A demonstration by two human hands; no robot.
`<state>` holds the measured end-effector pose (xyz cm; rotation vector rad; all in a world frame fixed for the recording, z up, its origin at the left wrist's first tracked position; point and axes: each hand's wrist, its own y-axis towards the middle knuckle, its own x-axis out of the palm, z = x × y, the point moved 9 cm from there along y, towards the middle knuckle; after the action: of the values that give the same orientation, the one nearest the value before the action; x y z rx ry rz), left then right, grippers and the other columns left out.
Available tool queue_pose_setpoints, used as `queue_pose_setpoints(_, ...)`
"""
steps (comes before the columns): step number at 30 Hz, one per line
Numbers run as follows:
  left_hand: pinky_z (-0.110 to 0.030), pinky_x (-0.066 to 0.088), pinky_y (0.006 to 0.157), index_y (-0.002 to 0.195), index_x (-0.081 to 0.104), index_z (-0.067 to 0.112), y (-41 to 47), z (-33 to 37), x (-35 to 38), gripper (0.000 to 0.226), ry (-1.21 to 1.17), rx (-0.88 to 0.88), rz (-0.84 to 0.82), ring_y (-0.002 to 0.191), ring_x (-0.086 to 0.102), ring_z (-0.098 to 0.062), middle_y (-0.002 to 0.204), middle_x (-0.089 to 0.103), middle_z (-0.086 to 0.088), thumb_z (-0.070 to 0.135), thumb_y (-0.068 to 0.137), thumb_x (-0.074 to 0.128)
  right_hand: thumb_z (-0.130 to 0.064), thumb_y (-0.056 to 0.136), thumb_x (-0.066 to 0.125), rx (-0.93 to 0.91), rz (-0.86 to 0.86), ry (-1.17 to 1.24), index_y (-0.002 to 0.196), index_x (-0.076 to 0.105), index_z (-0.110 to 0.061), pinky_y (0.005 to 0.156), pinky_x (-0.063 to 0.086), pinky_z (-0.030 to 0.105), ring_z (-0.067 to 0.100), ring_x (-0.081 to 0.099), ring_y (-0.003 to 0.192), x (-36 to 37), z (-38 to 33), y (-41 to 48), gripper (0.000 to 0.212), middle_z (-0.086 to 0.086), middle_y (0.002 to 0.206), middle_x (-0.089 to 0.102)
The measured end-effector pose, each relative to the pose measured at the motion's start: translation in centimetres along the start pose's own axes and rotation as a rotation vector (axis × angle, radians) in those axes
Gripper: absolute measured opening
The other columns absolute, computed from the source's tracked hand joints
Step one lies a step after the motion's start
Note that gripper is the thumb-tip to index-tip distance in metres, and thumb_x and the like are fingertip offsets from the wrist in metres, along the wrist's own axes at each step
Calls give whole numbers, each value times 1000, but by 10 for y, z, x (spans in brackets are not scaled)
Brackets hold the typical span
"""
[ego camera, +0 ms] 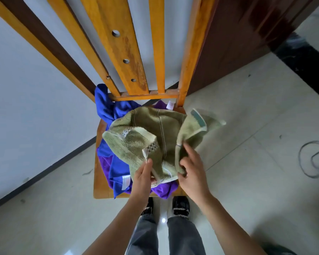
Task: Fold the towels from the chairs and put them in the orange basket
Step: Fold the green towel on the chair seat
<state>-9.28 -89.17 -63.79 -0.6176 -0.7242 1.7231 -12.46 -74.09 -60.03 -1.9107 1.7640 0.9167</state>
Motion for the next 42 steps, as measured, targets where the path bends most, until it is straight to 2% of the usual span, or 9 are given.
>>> queue_pose_setpoints(4, -46, 51, 84, 91, 61, 11, -4, 1, -21, 31, -111, -37, 123, 89, 61, -32, 95, 63, -21, 31, 98, 38, 11, 49, 73, -61, -317, -61, 63, 47, -10, 73, 48, 27, 23, 59, 96, 47, -26, -17, 36, 15, 129, 57)
queue_pose_setpoints(11, -34, 50, 63, 102, 50, 10, -7, -51, -65, 19, -260, -306, 301, 72, 58, -25, 84, 57, -10, 26, 98, 41, -22, 90, 50, 418, -854, -277, 109, 56, -11, 79, 37, 30, 24, 54, 110, 100, 30, -66, 23, 4, 111, 60)
queue_pose_setpoints(17, -41, 50, 83, 84, 62, 6, -1, -59, -79, 18, -173, -243, 229, 80, 60, -29, 83, 62, -10, 0, 91, 46, -28, 95, 48, 713, -514, -24, 130, 47, -5, 96, 40, 29, 24, 51, 122, 98, 36, -36, 42, 10, 132, 55)
queue_pose_setpoints(22, -28, 51, 60, 81, 60, 9, 6, -53, -86, 21, -107, -245, 168, 63, 53, -23, 77, 56, -14, -7, 86, 49, -13, 90, 56, 868, -416, 290, 147, 20, -9, 113, 29, 36, 24, 31, 138, 124, 42, -19, 67, 10, 151, 30)
queue_pose_setpoints(27, -21, 53, 49, 102, 60, 9, 20, -46, -97, 12, -28, -292, 153, 56, 59, -17, 75, 61, -7, 9, 92, 54, -4, 87, 58, 1043, -334, 367, 136, 40, -6, 77, 49, 38, 23, 56, 85, 131, 60, -14, 52, 10, 99, 56)
queue_pose_setpoints(32, -23, 54, 54, 79, 63, 7, 20, -45, -100, 16, 23, -304, 93, 63, 57, -20, 75, 59, -10, 10, 92, 53, -13, 87, 60, 860, -409, 126, 139, 36, -17, 49, 38, 17, 13, 52, 65, 132, 62, -5, 57, 5, 99, 48)
queue_pose_setpoints(35, -18, 50, 43, 76, 63, 6, 19, -38, -104, 17, -10, -293, 113, 44, 58, -9, 65, 58, -7, 5, 91, 55, -17, 89, 56, 766, -533, -142, 131, 47, -18, 76, 50, 33, 30, 55, 101, 134, 65, 1, 43, 14, 127, 41)
queue_pose_setpoints(39, -18, 49, 43, 73, 63, 6, 17, -39, -108, 18, -41, -311, 126, 47, 55, -12, 65, 56, -7, 5, 90, 56, -14, 87, 59, 670, -456, -83, 88, 61, -10, 62, 41, 26, 23, 58, 78, 125, 42, 7, 5, 8, 89, 62)
queue_pose_setpoints(42, -21, 51, 52, 77, 64, 4, 16, -41, -103, 16, -126, -331, 112, 61, 54, -17, 70, 58, -8, 6, 91, 55, -12, 86, 61, 484, -467, 58, 84, 61, -9, 58, 38, 18, 15, 55, 71, 114, -6, 9, 4, -5, 72, 56)
